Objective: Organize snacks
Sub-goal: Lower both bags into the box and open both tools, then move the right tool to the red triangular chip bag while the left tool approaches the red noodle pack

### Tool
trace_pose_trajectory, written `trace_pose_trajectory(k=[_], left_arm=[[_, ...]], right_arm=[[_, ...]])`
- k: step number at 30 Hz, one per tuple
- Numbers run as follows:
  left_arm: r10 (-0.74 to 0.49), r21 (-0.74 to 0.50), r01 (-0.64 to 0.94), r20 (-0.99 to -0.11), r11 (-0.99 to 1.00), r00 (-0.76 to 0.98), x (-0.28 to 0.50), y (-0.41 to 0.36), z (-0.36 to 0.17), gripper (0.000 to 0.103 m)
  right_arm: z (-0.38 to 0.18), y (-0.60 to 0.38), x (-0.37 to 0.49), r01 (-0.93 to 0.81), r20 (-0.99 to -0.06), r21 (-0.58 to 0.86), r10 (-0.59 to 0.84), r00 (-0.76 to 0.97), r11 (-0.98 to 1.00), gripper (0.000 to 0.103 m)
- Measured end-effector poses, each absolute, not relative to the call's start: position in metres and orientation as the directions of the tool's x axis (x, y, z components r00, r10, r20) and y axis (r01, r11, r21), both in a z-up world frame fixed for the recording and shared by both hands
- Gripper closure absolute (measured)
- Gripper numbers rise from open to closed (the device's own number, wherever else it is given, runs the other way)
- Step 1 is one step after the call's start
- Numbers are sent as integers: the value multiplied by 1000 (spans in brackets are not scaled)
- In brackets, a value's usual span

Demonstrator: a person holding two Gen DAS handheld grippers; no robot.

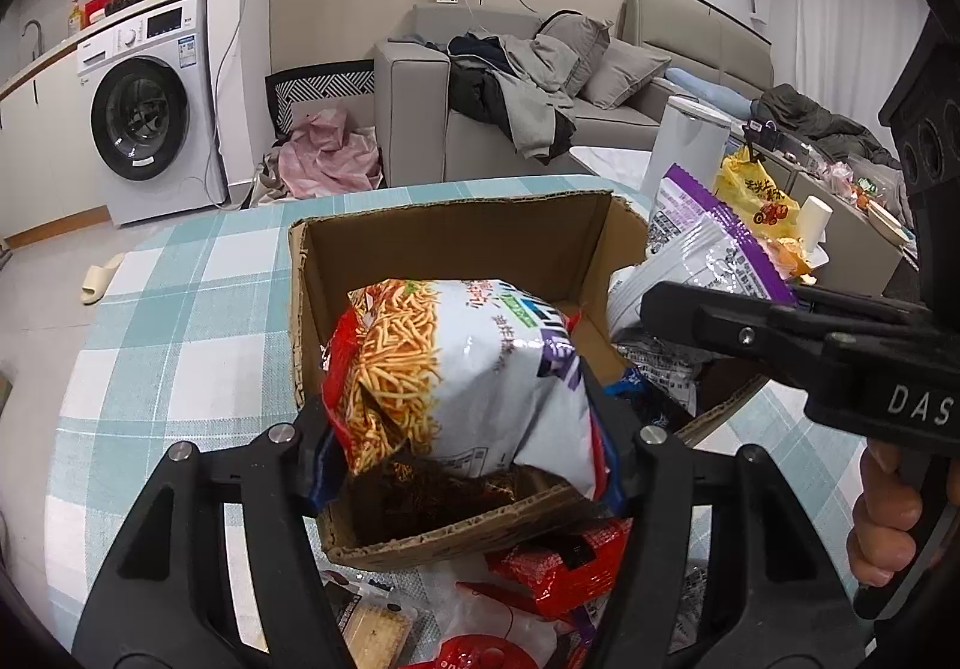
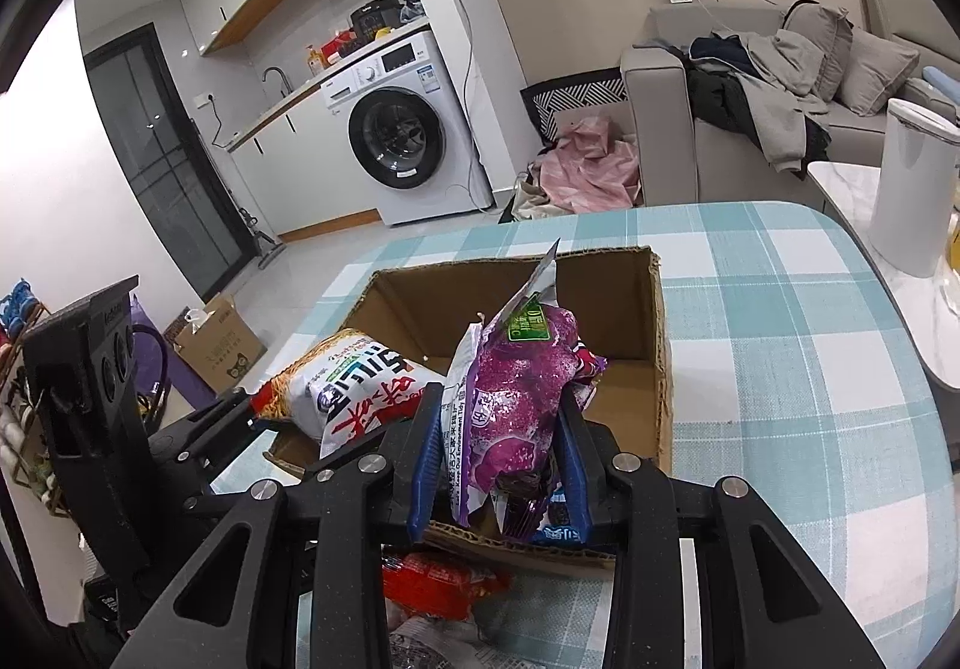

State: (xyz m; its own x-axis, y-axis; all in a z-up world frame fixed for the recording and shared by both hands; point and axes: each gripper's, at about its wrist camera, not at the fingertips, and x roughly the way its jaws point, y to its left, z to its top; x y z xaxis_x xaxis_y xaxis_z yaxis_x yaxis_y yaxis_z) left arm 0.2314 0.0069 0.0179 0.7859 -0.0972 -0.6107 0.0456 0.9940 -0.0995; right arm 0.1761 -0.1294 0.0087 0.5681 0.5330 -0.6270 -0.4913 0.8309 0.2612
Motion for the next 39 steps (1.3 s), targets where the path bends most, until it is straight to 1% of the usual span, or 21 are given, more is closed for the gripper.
trace_pose_trajectory(k=[5, 6, 7, 8, 9, 10, 12, 13, 14, 15, 16, 17, 18, 21, 28, 33, 39], left_arm=[[-107, -114, 45, -622, 992, 776, 230, 8, 19, 41], [-108, -116, 45, -622, 992, 775, 229, 9, 20, 38], [-115, -121, 50, -621, 991, 776, 227, 9, 21, 33], [-118, -122, 54, -616, 991, 779, 225, 9, 23, 30], [-113, -117, 53, -606, 992, 787, 221, 9, 25, 24], [-108, -109, 52, -598, 993, 795, 217, 9, 28, 21], [-107, -104, 57, -585, 993, 804, 209, 9, 34, 19], [-106, -104, 55, -582, 993, 806, 206, 10, 37, 16], [-102, -105, 51, -579, 993, 809, 202, 10, 39, 14], [-98, -105, 45, -576, 993, 811, 198, 11, 41, 11], [-95, -106, 41, -573, 993, 814, 194, 12, 43, 4], [-93, -108, 38, -567, 993, 819, 189, 12, 46, 1], [-92, -110, 36, -557, 993, 825, 184, 14, 49, 1], [-84, -102, 34, -544, 994, 835, 169, 14, 57, 1], [-84, -104, 33, -527, 994, 846, 134, 18, 66, 1], [-72, -94, 26, -525, 995, 848, 114, 17, 67, 1], [-69, -82, 30, -530, 996, 845, 91, 13, 63, 1]], right_arm=[[12, -128, 169, -502, -617, 211, 513, 597, 839, 65], [13, -129, 167, -504, -615, 208, 513, 599, 838, 63], [15, -130, 165, -508, -609, 203, 514, 604, 837, 58], [18, -132, 163, -509, -602, 200, 515, 610, 837, 56], [19, -134, 162, -510, -598, 195, 514, 616, 838, 56], [21, -135, 160, -509, -595, 191, 511, 620, 839, 54], [25, -139, 157, -507, -588, 182, 506, 631, 843, 48], [26, -142, 155, -506, -582, 181, 506, 636, 844, 37], [28, -145, 153, -505, -577, 182, 508, 640, 844, 24], [29, -148, 150, -505, -570, 185, 511, 644, 843, 18], [31, -152, 147, -504, -563, 187, 512, 649, 843, 10], [32, -155, 144, -500, -560, 185, 509, 654, 846, 5], [33, -156, 141, -496, -562, 182, 503, 656, 849, 3], [33, -161, 135, -483, -583, 178, 487, 651, 858, 2], [33, -177, 123, -445, -591, 188, 462, 661, 876, 1], [32, -189, 110, -436, -586, 192, 459, 668, 879, 1], [24, -201, 91, -436, -606, 174, 445, 660, 883, 1]])
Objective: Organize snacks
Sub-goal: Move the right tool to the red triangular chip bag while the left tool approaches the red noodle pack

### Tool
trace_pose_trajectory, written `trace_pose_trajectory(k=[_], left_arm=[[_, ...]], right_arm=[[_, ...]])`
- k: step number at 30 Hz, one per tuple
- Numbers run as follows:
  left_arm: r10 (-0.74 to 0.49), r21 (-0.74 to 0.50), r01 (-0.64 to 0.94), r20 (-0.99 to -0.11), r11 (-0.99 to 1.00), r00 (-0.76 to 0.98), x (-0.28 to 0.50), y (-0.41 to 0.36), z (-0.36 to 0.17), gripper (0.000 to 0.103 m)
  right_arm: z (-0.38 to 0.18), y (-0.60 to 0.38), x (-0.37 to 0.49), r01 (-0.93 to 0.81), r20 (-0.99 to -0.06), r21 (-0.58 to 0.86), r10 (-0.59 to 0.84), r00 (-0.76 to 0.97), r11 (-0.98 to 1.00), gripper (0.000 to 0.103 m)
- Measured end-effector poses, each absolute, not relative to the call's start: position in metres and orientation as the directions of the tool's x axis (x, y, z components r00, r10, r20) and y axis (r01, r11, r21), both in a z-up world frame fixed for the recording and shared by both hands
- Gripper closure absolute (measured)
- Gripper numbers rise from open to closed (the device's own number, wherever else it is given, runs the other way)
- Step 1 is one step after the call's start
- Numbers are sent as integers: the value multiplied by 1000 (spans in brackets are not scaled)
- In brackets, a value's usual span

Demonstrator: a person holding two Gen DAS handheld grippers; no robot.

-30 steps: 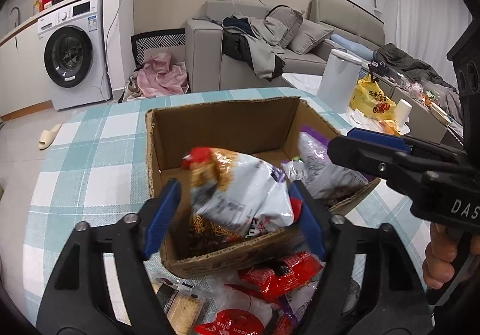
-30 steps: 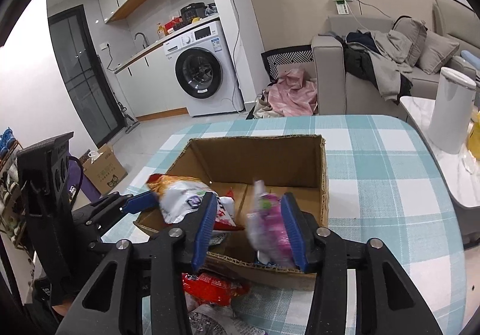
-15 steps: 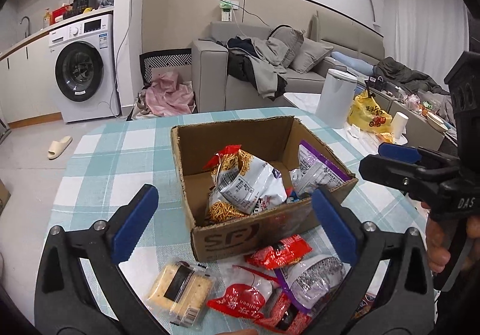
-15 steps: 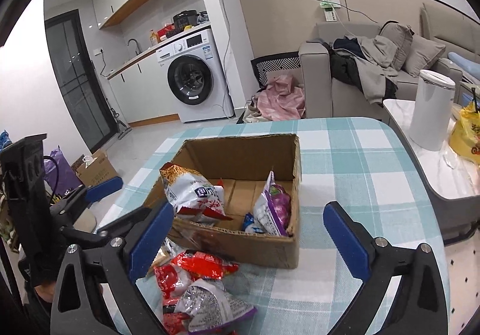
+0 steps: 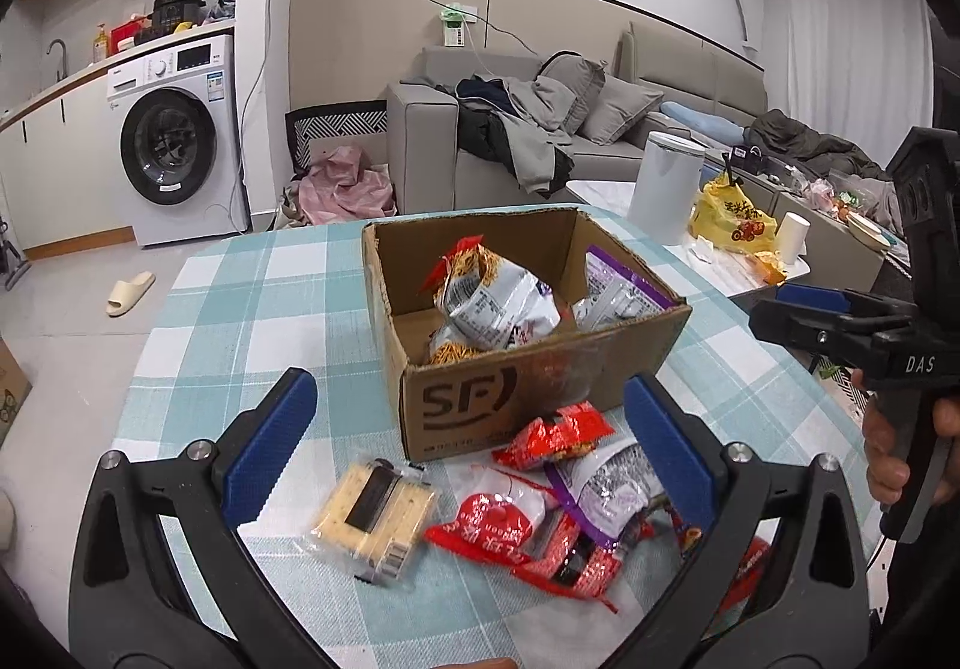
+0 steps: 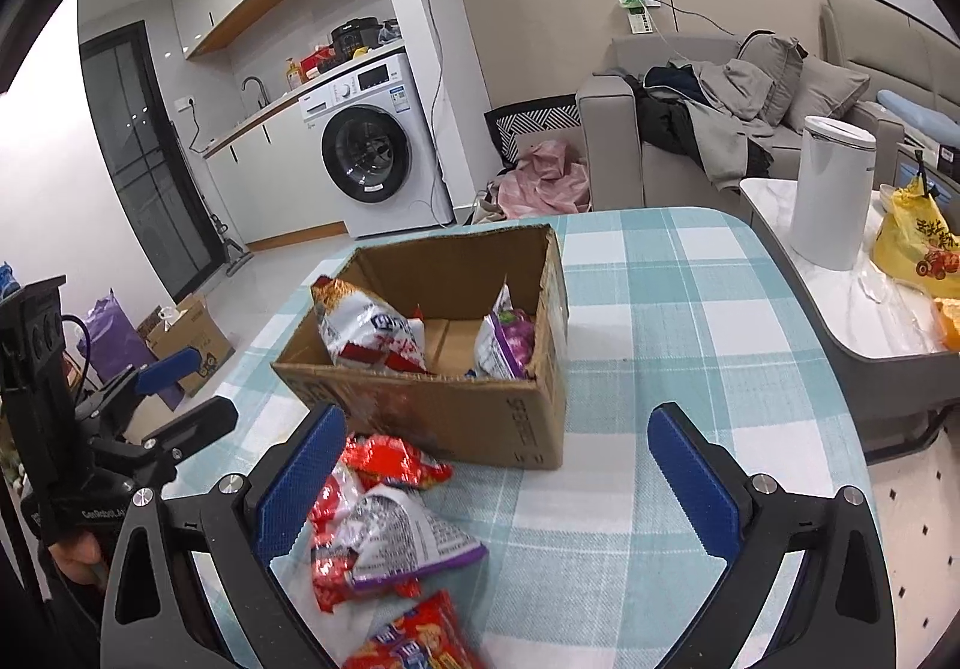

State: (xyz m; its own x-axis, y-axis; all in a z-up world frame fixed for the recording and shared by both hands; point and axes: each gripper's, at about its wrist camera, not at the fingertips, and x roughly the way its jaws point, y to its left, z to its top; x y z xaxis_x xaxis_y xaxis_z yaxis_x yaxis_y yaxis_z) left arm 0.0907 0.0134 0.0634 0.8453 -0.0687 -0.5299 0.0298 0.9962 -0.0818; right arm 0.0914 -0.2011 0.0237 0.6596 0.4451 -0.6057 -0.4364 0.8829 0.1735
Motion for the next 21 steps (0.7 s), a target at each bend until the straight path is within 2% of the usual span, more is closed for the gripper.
trace_pose_trajectory(k=[21], left_arm=[[-63, -84, 20, -554, 996, 830, 49, 17, 49, 1]], right_arm=[[-6, -211, 41, -445, -675, 154, 422, 604, 882, 1]])
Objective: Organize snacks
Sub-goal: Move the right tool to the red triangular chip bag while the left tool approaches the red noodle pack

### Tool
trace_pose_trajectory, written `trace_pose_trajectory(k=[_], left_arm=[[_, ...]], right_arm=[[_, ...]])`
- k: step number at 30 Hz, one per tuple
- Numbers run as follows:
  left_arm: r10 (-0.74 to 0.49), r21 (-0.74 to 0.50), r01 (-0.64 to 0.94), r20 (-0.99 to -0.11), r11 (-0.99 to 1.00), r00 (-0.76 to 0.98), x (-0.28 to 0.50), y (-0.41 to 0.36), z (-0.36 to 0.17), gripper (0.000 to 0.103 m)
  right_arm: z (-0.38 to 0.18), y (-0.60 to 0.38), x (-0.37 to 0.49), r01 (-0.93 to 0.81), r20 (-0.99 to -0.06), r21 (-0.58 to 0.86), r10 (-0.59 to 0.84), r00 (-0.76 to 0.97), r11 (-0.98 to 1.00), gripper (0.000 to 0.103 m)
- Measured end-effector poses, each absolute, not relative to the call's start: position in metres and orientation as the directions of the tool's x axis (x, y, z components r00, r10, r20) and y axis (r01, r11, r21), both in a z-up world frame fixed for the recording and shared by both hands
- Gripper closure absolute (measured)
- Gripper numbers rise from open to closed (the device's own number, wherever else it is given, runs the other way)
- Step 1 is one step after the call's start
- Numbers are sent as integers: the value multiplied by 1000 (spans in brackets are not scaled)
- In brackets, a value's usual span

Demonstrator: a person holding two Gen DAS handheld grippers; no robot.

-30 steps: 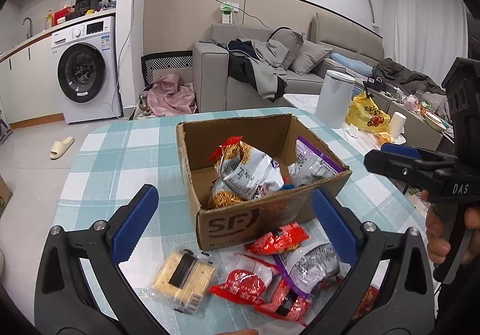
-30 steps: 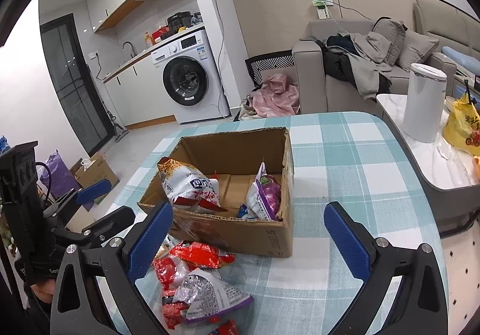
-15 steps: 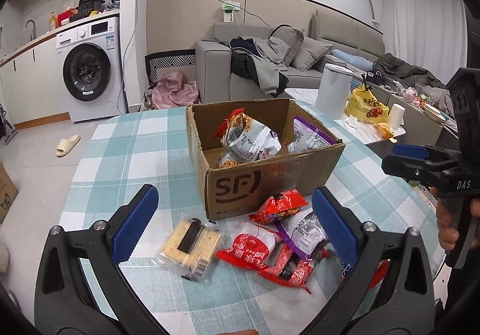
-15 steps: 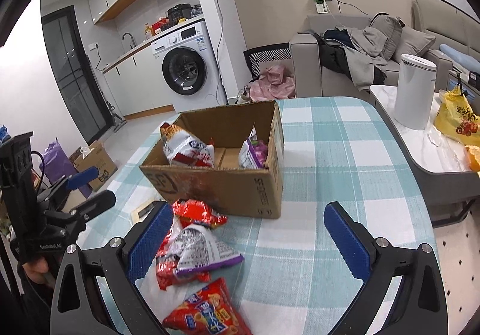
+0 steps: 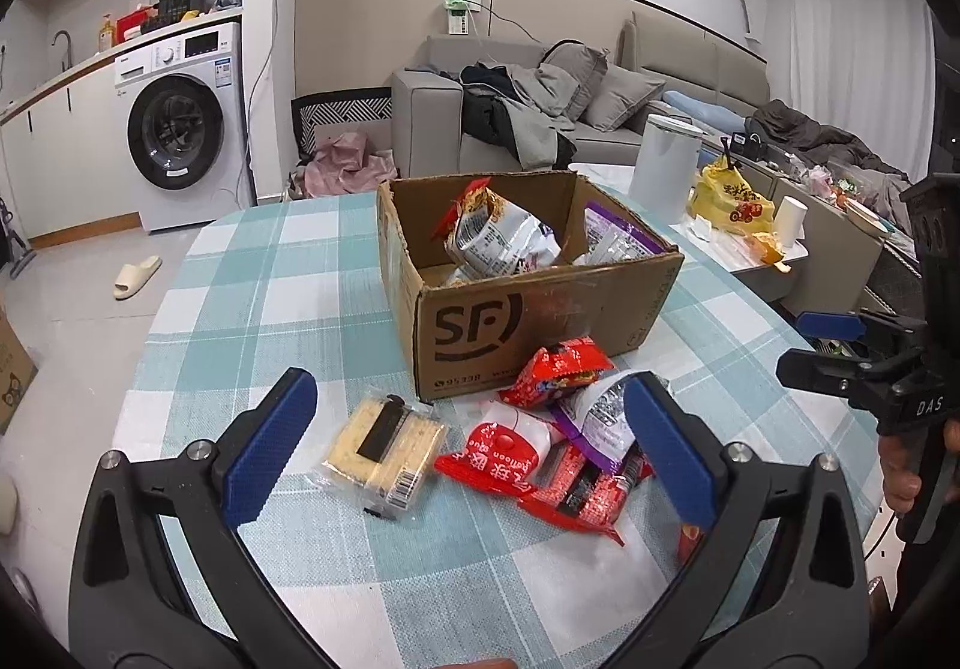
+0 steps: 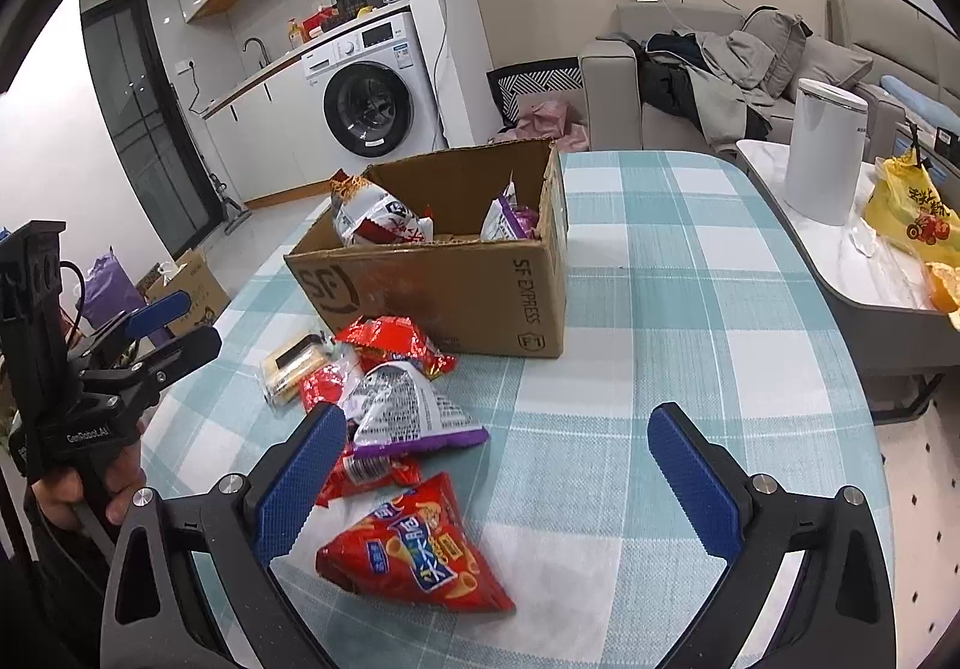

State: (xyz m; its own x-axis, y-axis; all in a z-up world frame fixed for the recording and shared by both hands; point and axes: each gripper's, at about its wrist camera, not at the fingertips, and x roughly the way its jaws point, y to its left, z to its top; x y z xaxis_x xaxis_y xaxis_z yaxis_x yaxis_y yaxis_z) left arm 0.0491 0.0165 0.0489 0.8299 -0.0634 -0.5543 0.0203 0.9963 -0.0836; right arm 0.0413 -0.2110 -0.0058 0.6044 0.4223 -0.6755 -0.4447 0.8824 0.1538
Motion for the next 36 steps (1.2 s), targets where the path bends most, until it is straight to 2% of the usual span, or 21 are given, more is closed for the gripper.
trace_pose_trajectory(k=[12, 31, 36], left_arm=[[-89, -66, 63, -579, 996, 810, 47, -6, 38, 1], [-102, -65, 79, -620, 995, 778, 61, -12, 18, 1], [-104, -66, 81, -631, 995, 768, 64, -12, 13, 1]], right_arm=[[-15, -194, 29, -488, -711, 147, 435, 553, 861, 1], [-69, -167, 34, -550, -857, 105, 356, 373, 828, 1], [-77, -173, 37, -552, -867, 103, 347, 358, 827, 1]])
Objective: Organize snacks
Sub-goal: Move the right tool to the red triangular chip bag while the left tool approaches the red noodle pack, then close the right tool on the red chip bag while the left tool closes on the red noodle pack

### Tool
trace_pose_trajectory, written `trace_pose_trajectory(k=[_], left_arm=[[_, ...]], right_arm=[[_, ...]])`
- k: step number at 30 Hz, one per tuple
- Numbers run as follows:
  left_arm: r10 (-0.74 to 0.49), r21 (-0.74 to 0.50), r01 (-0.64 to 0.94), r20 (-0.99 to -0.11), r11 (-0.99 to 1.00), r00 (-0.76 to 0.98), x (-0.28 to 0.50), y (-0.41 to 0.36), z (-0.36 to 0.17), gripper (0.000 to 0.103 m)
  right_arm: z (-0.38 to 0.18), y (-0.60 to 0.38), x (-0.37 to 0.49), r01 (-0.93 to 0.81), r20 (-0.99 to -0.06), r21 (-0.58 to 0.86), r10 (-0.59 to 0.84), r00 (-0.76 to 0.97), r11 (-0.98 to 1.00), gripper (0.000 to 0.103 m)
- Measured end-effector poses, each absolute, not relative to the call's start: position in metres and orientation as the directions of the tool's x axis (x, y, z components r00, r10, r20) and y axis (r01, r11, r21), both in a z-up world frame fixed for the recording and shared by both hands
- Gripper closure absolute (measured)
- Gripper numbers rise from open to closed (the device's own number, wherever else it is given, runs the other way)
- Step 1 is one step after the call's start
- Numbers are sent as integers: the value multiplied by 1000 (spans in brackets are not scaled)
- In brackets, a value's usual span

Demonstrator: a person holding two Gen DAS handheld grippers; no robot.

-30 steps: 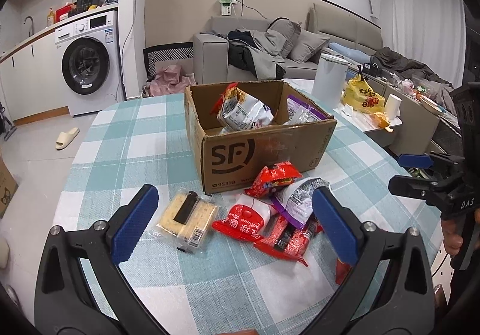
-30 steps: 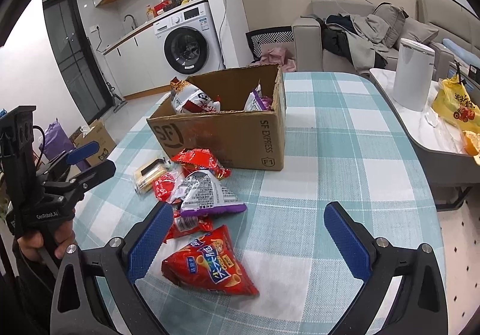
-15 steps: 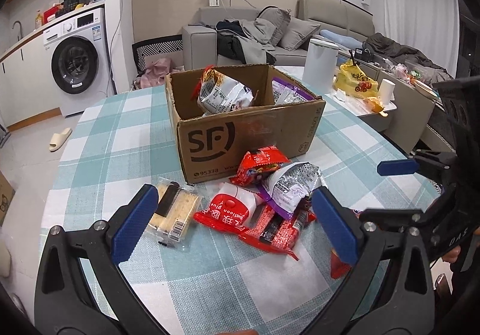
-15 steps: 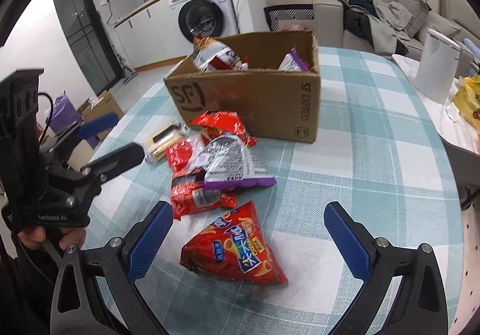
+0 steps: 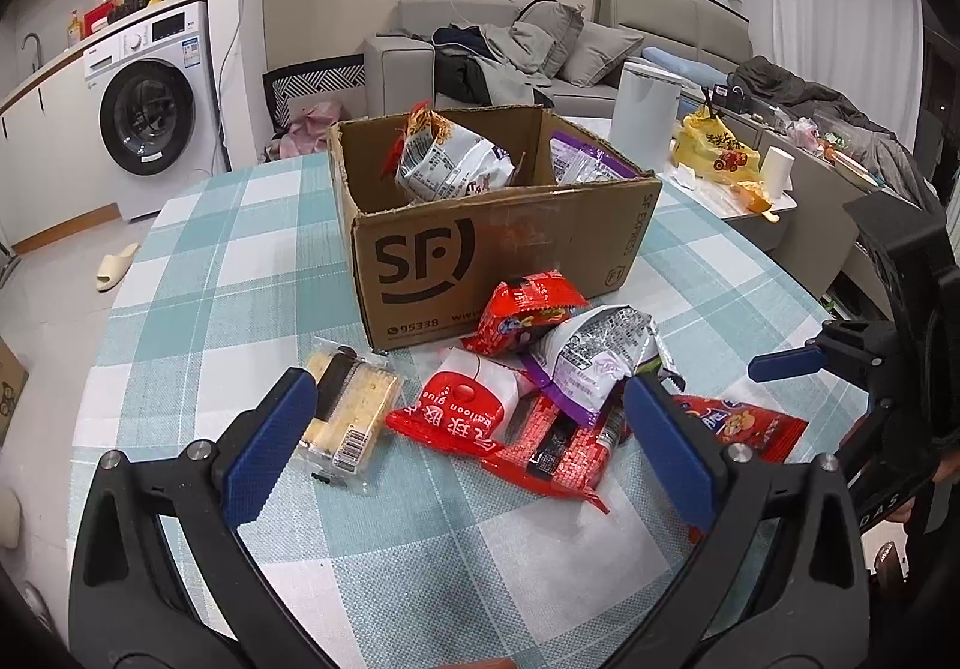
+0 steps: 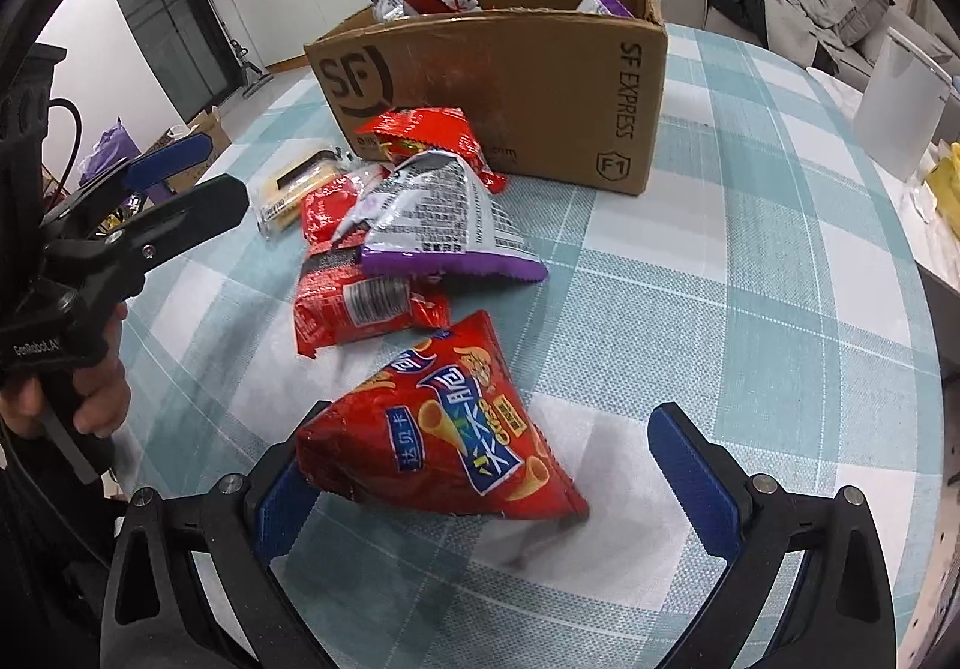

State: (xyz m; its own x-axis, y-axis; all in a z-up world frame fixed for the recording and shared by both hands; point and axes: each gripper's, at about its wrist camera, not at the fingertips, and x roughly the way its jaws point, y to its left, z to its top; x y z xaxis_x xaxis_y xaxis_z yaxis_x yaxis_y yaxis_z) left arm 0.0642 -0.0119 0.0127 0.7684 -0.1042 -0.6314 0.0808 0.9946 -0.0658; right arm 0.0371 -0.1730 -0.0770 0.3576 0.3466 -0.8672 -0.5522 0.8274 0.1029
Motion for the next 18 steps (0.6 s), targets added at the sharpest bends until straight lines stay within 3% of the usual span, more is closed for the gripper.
trace_pose_trajectory(k=[10, 13, 16, 18], left_arm=[[-111, -63, 93, -660, 994, 743, 71, -17, 0, 1], [-113, -58, 100, -668, 993, 735, 73, -20, -5, 1], [-119, -59, 108, -678, 992, 725, 75, -22, -10, 1], [-123, -58, 114, -686, 992, 717, 77, -23, -14, 1]], right_arm=[[-88, -180, 43, -551, -875, 122, 351, 332, 825, 2], [-88, -181, 43, -558, -872, 136, 366, 325, 819, 8], [-88, -182, 44, -559, -868, 144, 375, 324, 817, 24], [-88, -181, 43, -558, -864, 143, 378, 332, 817, 25]])
